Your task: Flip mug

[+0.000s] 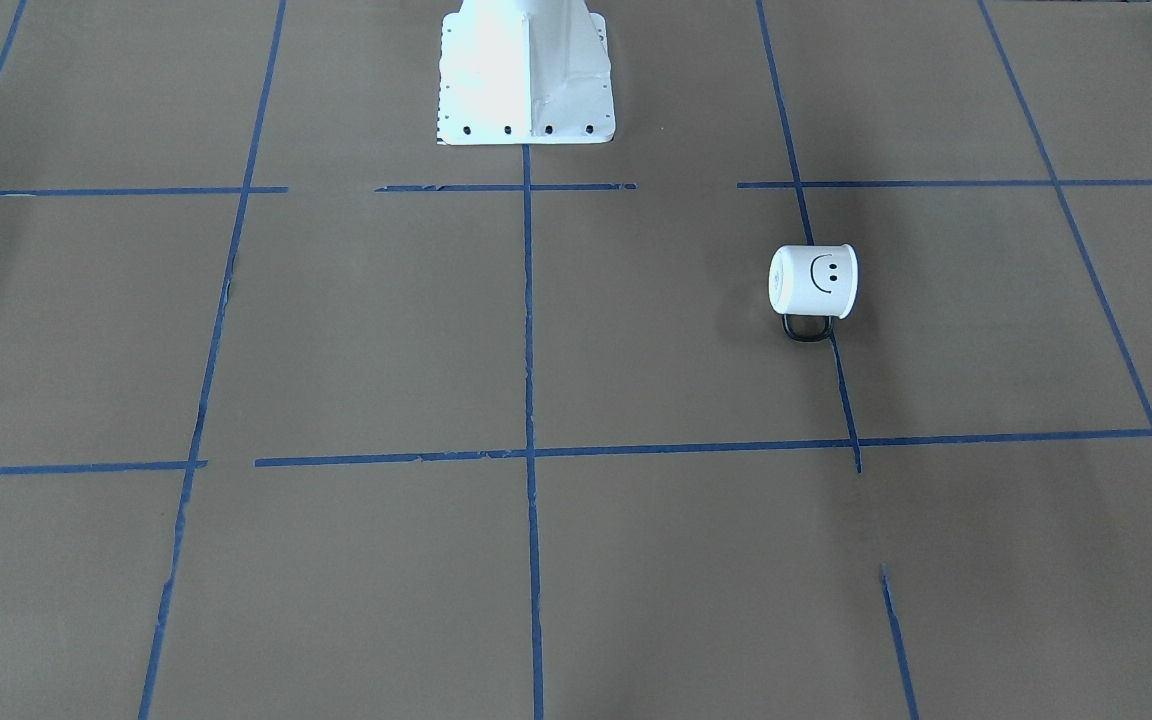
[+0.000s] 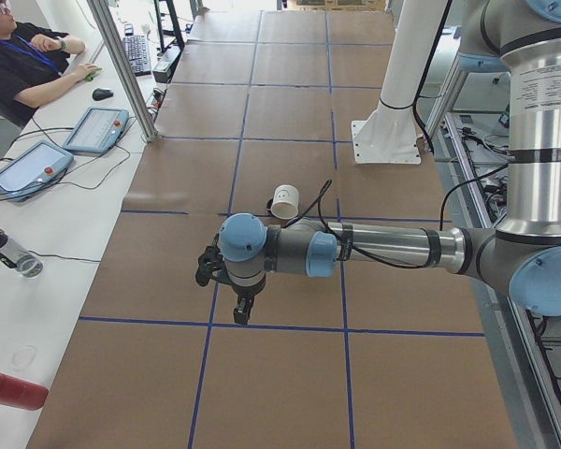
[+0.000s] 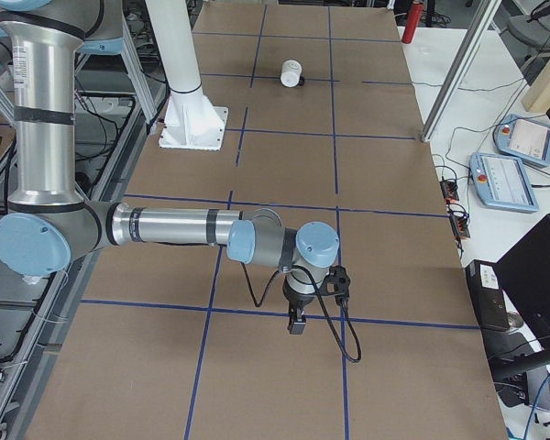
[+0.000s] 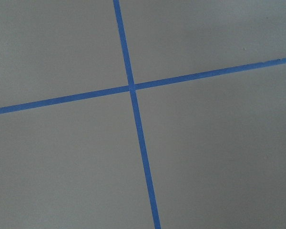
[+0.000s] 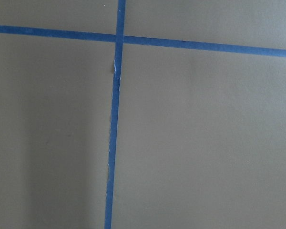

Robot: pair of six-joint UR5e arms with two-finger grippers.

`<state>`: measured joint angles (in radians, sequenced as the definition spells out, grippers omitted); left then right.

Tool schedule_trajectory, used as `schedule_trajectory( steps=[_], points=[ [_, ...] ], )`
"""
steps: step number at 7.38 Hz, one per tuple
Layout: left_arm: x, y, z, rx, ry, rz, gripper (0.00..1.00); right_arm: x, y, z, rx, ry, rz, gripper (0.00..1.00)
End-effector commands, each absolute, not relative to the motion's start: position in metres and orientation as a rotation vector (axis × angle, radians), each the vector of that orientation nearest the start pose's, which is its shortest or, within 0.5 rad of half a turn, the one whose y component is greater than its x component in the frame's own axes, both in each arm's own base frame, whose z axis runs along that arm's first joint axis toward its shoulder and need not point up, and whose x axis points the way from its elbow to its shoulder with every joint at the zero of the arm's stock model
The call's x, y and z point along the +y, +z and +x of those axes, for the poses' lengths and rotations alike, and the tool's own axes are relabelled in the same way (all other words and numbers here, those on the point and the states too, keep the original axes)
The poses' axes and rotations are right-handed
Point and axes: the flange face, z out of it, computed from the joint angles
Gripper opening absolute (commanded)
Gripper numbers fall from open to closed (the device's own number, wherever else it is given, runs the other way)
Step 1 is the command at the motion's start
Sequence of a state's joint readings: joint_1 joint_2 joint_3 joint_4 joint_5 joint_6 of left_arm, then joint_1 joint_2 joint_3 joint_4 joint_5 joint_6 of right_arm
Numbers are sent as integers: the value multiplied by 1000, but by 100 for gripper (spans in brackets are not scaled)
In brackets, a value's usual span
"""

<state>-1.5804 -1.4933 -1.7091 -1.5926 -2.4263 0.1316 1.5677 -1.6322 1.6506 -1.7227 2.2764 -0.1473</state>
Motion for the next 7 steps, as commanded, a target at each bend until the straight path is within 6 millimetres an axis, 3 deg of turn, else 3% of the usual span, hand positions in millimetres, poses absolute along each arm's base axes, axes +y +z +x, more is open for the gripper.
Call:
schedule_trajectory(
  steps=[1, 4, 5, 7],
  points=[
    [-489, 586, -62, 848, 181, 203, 100, -455, 668, 67, -712, -97, -77, 100],
    [-496, 573, -43, 855, 170, 223, 100, -455, 668, 67, -712, -97, -77, 100],
    [-500, 567, -5, 868, 133, 181, 100, -455, 668, 67, -712, -97, -77, 100],
    [-490, 568, 37, 879, 20, 219, 100, -455, 668, 67, -712, -97, -77, 100]
  ],
)
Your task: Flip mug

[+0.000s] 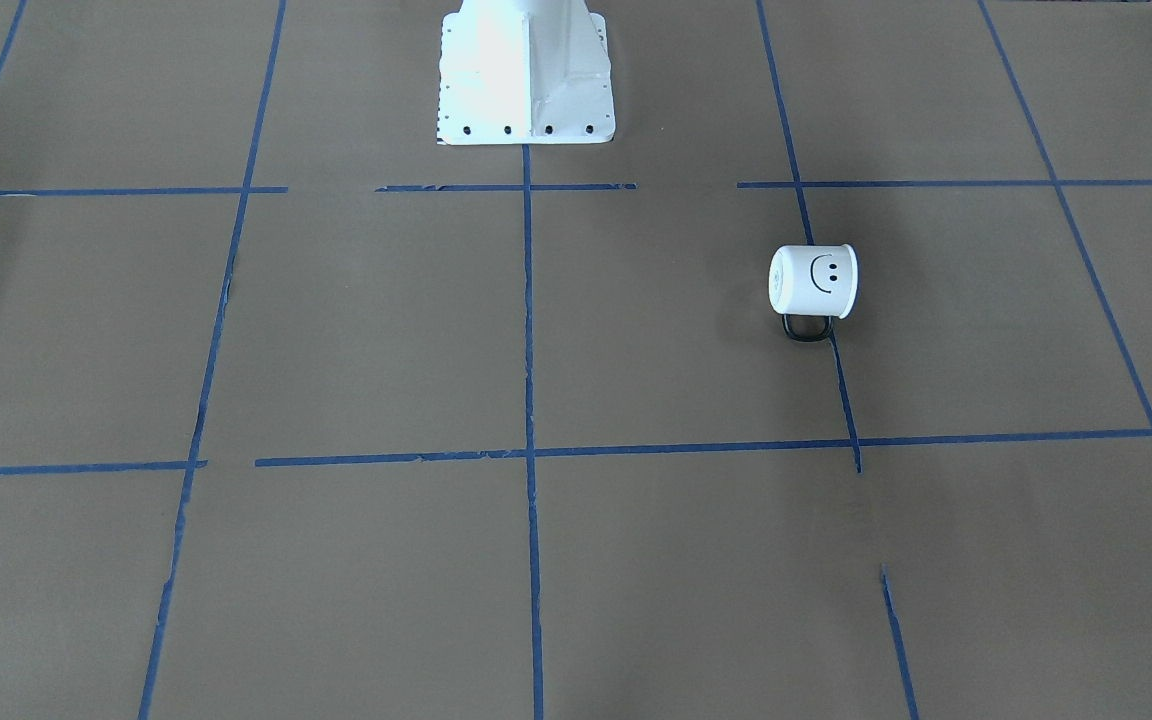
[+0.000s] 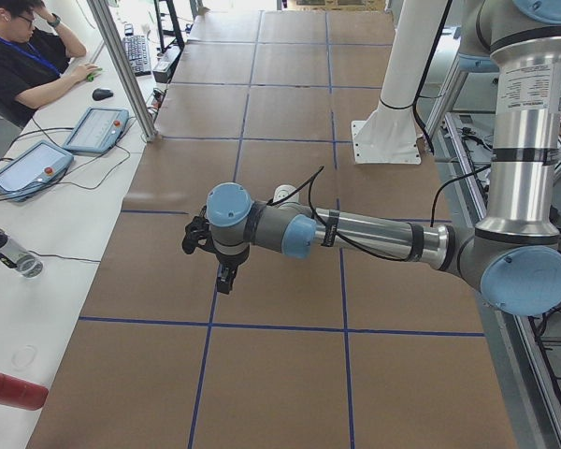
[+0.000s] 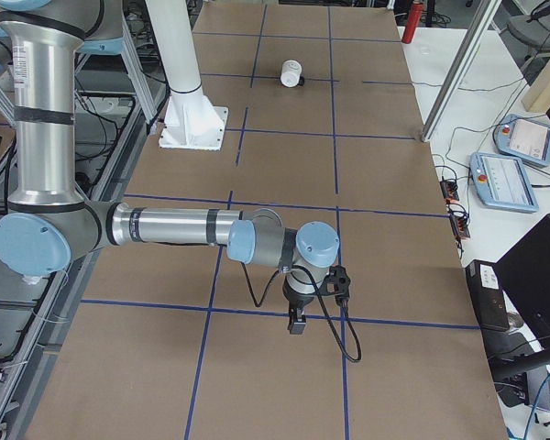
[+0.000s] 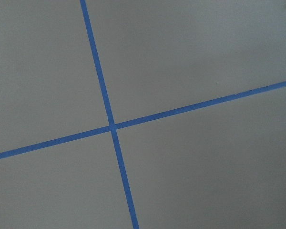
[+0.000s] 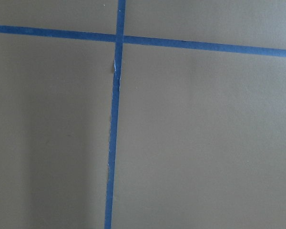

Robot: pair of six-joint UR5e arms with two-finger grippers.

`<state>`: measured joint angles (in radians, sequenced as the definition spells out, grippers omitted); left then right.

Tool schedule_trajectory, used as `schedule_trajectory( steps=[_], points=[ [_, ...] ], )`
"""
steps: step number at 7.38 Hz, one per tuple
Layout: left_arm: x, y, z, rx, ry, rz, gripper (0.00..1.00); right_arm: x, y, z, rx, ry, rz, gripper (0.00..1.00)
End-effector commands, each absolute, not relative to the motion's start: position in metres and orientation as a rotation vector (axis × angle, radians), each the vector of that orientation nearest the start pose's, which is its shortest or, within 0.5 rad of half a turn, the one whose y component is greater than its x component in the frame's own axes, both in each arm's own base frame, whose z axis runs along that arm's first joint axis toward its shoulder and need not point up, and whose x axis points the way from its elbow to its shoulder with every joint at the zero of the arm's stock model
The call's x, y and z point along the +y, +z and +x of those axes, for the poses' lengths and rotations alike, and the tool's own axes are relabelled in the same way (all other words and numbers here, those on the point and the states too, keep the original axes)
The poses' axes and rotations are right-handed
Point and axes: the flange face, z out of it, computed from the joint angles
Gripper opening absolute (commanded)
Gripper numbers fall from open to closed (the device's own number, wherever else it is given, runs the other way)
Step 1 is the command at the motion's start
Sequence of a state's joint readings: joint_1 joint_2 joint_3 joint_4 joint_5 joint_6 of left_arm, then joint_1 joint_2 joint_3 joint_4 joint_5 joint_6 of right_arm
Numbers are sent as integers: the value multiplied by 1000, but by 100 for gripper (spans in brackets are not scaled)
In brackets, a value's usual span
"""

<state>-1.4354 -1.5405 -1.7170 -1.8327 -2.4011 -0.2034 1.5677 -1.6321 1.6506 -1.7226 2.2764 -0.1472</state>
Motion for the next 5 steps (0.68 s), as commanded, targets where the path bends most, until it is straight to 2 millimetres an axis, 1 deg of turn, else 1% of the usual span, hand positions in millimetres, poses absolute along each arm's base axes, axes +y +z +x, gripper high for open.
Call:
schedule_trajectory(
  steps=[1, 2, 3, 4, 5],
  points=[
    [-483, 569, 60, 850, -62, 264, 100, -455, 668, 67, -712, -97, -77, 100],
    [-461, 576, 81, 894, -97, 271, 100, -455, 668, 67, -712, -97, -77, 100],
    [-440, 582, 96, 927, -132, 280, 100, -455, 668, 67, -712, -97, -77, 100],
    [-420, 586, 120, 954, -173, 289, 100, -455, 668, 67, -712, -97, -77, 100],
    [-403, 590, 135, 969, -189, 307, 100, -455, 668, 67, -712, -97, -77, 100]
  ],
)
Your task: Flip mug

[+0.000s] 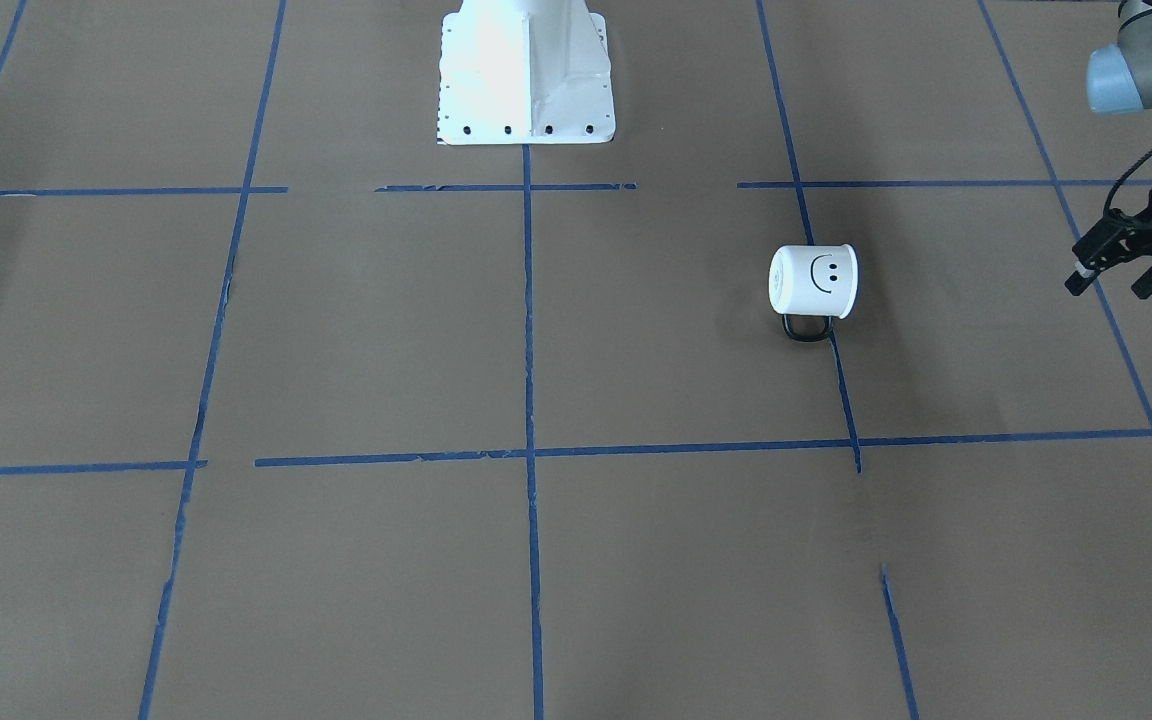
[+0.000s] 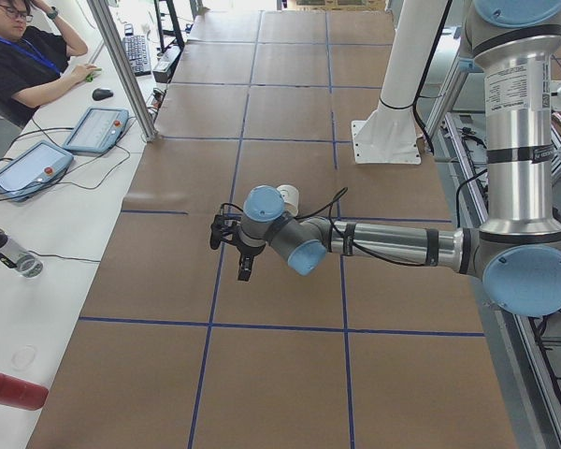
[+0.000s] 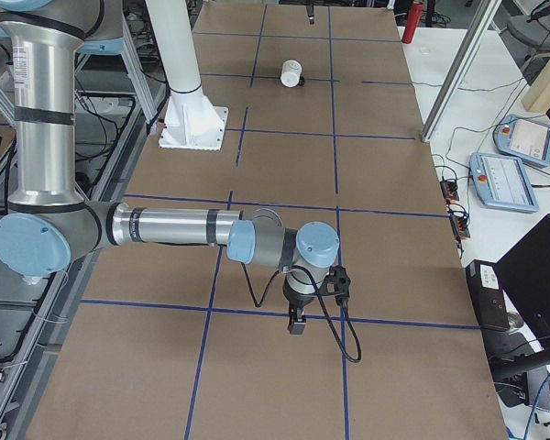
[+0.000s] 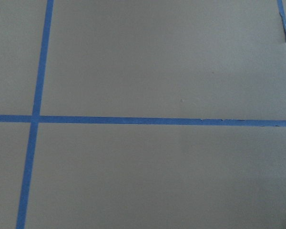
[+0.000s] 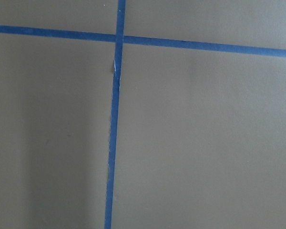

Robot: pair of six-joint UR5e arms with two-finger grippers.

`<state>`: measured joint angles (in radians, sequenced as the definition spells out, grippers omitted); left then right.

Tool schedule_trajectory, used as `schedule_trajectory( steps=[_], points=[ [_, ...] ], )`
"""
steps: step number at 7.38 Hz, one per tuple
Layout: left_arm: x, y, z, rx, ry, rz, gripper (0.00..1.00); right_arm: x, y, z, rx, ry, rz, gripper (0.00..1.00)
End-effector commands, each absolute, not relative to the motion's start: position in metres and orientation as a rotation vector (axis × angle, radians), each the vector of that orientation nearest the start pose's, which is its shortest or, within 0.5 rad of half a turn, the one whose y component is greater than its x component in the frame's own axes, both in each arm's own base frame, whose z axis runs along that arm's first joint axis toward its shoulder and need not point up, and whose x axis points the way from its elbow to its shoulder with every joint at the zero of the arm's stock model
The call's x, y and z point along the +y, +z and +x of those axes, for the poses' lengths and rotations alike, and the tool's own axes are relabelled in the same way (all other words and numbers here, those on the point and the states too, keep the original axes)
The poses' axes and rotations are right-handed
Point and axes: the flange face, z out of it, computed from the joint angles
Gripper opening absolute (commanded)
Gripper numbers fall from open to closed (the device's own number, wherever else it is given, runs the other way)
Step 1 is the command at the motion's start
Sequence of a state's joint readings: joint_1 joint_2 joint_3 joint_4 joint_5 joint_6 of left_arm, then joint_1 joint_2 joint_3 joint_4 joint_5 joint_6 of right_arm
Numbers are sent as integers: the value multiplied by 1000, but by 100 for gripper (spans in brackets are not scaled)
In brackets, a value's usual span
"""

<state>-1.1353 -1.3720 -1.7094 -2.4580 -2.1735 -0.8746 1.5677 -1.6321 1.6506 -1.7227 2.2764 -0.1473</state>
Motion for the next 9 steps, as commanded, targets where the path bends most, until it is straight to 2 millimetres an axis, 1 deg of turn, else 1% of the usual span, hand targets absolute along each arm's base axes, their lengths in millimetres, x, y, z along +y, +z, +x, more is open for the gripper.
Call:
schedule_trajectory(
  steps=[1, 2, 4, 5, 6, 7, 8, 9],
  points=[
    [-383, 596, 142, 988, -208, 320, 100, -455, 668, 67, -712, -97, -77, 100],
    [-366, 592, 153, 1055, -219, 314, 100, -455, 668, 67, -712, -97, -77, 100],
    [-343, 569, 179, 1227, -214, 294, 100, -455, 668, 67, -712, -97, -77, 100],
    [-335, 557, 188, 1310, -204, 290, 100, -455, 668, 67, -712, -97, -77, 100],
    [-327, 550, 191, 1386, -175, 309, 100, -455, 668, 67, -712, -97, -77, 100],
    [-321, 553, 190, 1464, -135, 359, 100, -455, 668, 67, -712, -97, -77, 100],
    [-330, 562, 197, 1514, -112, 396, 100, -455, 668, 67, -712, -97, -77, 100],
    [-344, 565, 211, 1519, -118, 393, 100, -455, 668, 67, -712, -97, -77, 100]
  ],
)
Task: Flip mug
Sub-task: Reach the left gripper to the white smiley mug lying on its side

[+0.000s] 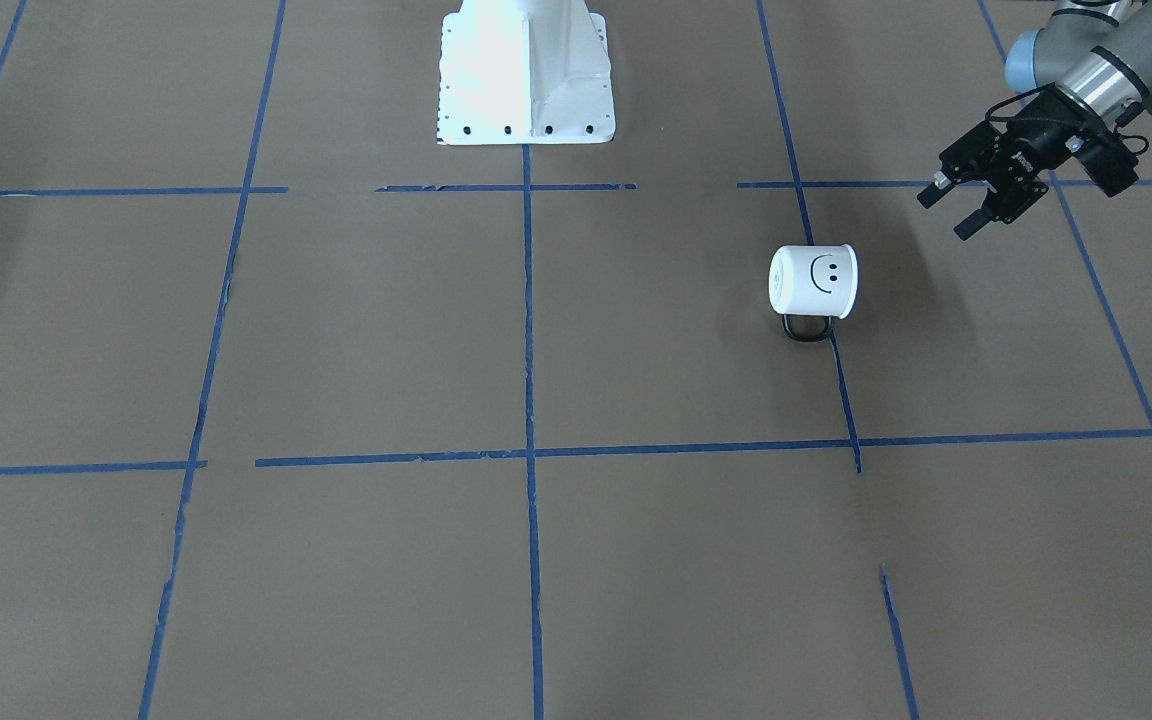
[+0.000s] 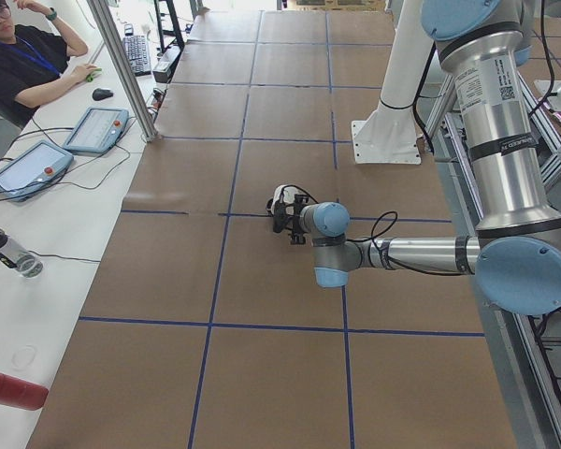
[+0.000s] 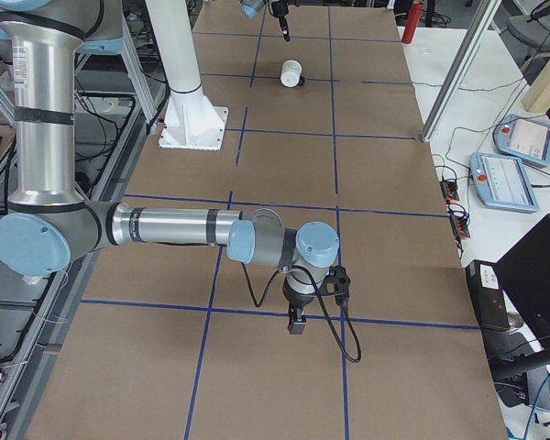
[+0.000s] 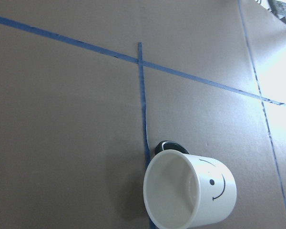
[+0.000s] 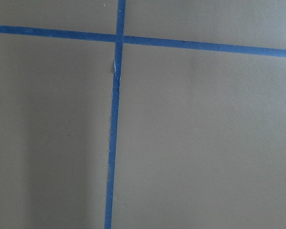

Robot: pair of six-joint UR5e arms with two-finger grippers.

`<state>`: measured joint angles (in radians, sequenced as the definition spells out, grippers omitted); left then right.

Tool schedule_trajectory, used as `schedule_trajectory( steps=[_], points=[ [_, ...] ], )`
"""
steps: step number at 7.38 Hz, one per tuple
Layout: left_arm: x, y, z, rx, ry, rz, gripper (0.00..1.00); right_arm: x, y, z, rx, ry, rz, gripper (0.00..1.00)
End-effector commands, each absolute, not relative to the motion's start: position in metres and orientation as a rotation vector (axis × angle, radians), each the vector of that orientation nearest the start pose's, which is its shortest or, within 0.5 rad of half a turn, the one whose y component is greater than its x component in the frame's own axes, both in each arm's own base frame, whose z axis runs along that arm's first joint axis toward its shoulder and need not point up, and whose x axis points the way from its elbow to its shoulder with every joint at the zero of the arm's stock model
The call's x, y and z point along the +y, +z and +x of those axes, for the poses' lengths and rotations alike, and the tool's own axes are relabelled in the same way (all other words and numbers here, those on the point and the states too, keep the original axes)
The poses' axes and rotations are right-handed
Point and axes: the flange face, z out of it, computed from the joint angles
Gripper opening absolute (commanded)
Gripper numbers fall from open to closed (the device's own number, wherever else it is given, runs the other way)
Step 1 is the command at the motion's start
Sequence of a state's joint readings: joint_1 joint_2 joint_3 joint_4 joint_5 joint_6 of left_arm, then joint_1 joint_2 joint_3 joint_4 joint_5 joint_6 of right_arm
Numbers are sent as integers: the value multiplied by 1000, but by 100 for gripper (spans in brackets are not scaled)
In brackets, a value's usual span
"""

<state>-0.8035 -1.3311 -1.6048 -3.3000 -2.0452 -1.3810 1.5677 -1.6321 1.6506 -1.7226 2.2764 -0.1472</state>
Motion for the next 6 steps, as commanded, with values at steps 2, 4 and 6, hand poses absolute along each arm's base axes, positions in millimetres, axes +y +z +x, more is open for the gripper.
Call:
schedule_trajectory(
  steps=[2, 4, 6],
  points=[
    [-362, 542, 252, 1583, -171, 396, 100, -455, 668, 67, -712, -97, -77, 100],
    [-379, 531, 297, 1611, -197, 401, 100, -455, 668, 67, -712, -97, -77, 100],
    [-364, 538, 316, 1628, -160, 358, 100, -455, 668, 67, -712, -97, -77, 100]
  ],
)
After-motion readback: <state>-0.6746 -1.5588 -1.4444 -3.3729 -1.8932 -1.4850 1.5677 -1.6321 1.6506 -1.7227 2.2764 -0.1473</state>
